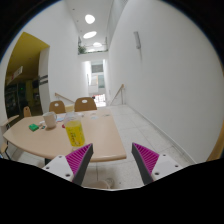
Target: Pour water
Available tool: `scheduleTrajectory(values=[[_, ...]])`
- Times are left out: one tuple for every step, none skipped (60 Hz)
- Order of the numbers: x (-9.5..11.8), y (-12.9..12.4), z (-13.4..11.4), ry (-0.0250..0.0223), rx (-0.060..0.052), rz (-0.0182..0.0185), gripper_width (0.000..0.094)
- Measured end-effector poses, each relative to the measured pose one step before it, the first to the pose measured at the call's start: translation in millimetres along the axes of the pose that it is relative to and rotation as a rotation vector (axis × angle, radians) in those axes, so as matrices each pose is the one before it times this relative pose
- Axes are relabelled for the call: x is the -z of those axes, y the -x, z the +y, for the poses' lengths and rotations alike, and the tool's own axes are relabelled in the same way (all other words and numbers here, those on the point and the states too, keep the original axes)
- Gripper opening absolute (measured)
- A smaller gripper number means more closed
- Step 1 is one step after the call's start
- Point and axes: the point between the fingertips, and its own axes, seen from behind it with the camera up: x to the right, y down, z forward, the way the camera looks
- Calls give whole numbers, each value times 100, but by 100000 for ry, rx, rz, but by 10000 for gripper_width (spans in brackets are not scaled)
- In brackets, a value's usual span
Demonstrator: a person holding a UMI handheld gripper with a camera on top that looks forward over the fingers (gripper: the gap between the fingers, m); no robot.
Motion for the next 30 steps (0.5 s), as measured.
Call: scheduleTrajectory(values=[[357,682,-354,-79,240,-767,845],[-56,301,-111,-327,347,-991,848],[-63,317,-98,-305,264,-973,847],[-90,391,-123,-187,262,-1060,847],[-120,388,-57,34,357,-1123,847],[-149,511,-113,48,421,-1315,846],[-144,565,-194,-122,386,-1405,847],[-525,358,27,-557,525,-1476,848],[-305,2636,-1078,-293,341,-937,847],[-247,538,-186,-611,334,-1499,847],[-289,518,-218,-579,366,-1538,847],[-294,560,-143,-499,336,-1457,847],[-318,496,-119,-392,345,-1279,848],[-331,448,-118,-463,283,-1195,848],[-423,476,-133,-561,341,-1178,848],[-994,1366,-962,-491,303,-891,848],[-308,401,-127,-606,246,-771,849],[-413,288,-110,-483,106,-491,849],[-448,229,-15,-224,-34,-145,850],[-489,174,29,-28,-134,117,847],[-505,149,59,86,-180,45,843],[-504,221,46,62,-300,22,842],[-743,718,27,-102,-410,119,844],[-741,-1123,-208,-249,-465,-528,845],[-1490,1847,-420,-425,-260,138,844],[-567,174,-119,-457,-447,-79,844],[-412,126,-90,-329,-592,164,846],[-499,32,-34,-160,-701,387,846],[-494,-20,8,-99,-686,718,847],[-475,-127,1,-49,-718,965,845]])
